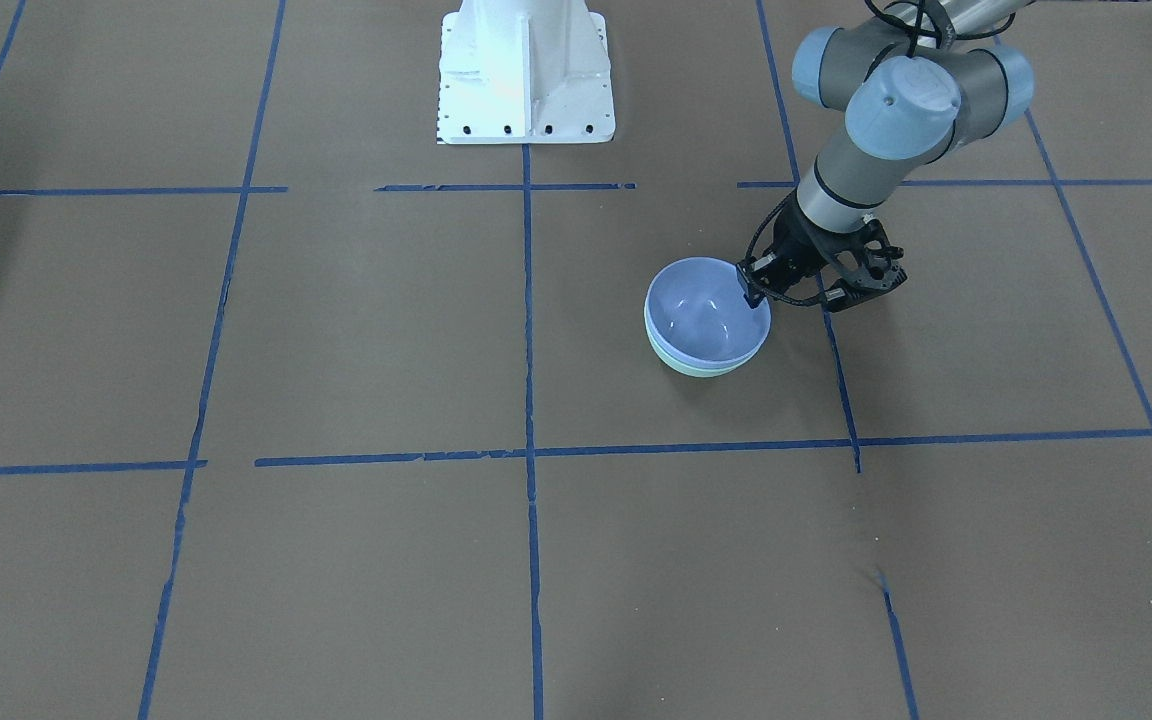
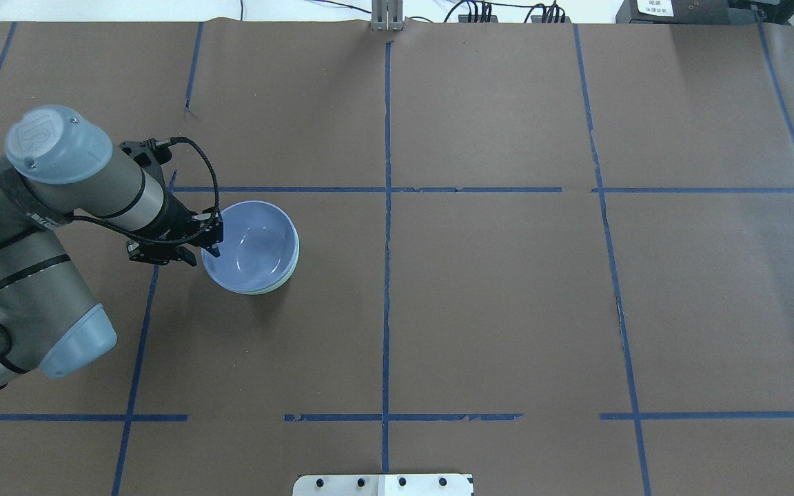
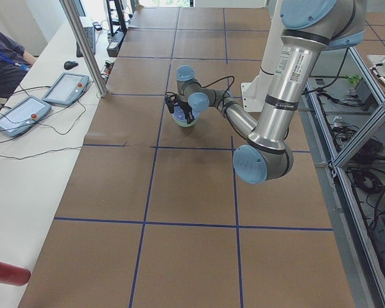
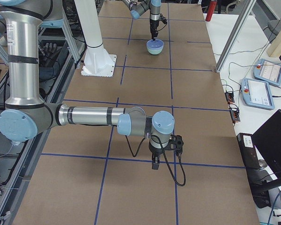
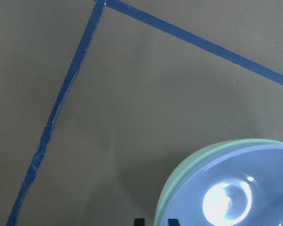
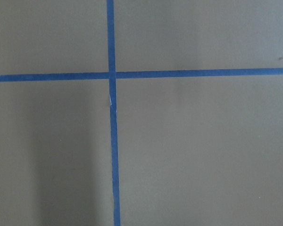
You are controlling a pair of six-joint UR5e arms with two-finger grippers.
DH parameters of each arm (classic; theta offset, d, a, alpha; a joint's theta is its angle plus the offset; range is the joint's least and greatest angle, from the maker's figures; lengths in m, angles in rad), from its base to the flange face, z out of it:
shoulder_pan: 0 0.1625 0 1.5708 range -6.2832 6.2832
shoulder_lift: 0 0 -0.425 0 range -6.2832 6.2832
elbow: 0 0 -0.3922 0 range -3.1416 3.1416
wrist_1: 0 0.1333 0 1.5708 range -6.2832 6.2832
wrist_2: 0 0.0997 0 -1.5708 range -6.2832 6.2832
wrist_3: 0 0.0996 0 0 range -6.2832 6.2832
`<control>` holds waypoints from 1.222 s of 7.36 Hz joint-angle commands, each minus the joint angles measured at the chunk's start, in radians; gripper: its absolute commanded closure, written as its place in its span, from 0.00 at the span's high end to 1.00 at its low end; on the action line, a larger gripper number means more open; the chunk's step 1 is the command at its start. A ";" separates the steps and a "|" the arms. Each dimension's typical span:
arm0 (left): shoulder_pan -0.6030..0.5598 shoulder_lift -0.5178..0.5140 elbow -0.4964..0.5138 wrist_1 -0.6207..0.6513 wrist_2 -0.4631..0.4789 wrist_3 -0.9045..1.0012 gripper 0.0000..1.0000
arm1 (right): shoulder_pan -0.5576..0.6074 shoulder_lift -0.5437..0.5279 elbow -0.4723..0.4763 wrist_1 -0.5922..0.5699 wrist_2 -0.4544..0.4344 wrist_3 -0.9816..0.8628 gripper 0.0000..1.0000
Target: Stack blue bowl on green bowl
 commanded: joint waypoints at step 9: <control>-0.704 0.485 0.024 0.013 -0.163 1.437 1.00 | -0.001 0.001 0.000 0.000 0.000 0.001 1.00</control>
